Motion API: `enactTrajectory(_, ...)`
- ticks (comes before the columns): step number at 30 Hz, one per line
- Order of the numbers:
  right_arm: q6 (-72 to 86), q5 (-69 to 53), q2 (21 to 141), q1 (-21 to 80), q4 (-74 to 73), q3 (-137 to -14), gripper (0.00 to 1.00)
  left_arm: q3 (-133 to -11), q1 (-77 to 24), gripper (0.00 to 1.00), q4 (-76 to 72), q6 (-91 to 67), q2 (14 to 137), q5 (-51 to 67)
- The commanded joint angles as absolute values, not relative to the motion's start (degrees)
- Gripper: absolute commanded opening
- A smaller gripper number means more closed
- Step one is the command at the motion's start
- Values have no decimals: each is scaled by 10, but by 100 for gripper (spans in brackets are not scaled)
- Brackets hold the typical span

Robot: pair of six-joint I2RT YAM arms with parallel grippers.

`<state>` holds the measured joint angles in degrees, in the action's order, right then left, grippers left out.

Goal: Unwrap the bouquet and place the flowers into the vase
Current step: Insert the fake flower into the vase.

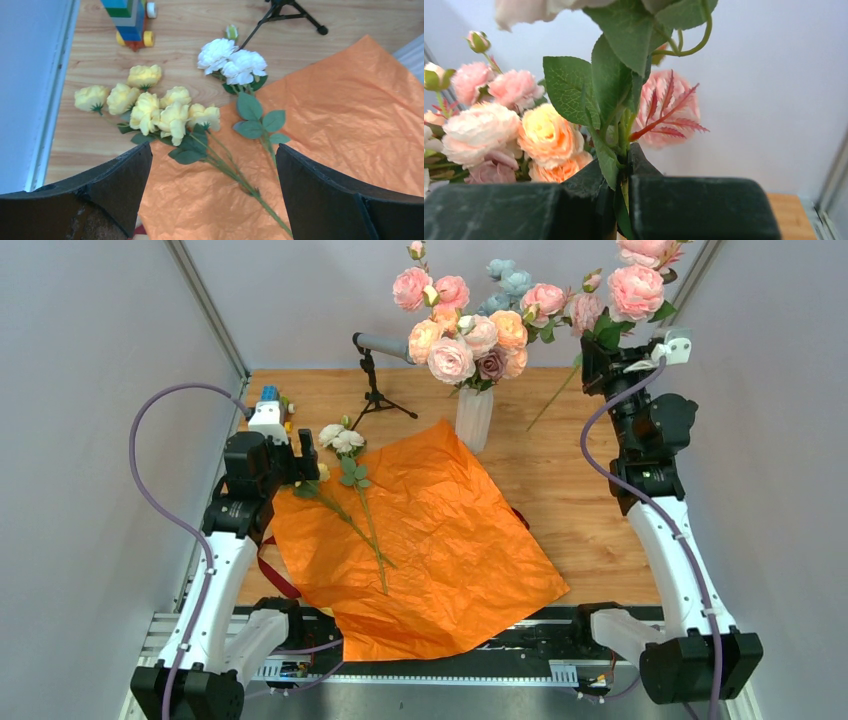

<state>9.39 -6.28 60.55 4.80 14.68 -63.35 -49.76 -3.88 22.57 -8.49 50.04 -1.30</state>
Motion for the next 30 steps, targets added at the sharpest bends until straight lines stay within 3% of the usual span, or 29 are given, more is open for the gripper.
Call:
enactTrajectory(1,117,-128,647,45,343,-645,0,-500,-38,100,206,-46,502,-58)
enactTrajectory(11,181,-150,758,45,412,-722,0,-492,-37,100,205,-37,499,-60)
enactTrajectory(30,233,-168,784,43,374,-784,0,-489,-37,100,203,-35,498,-56)
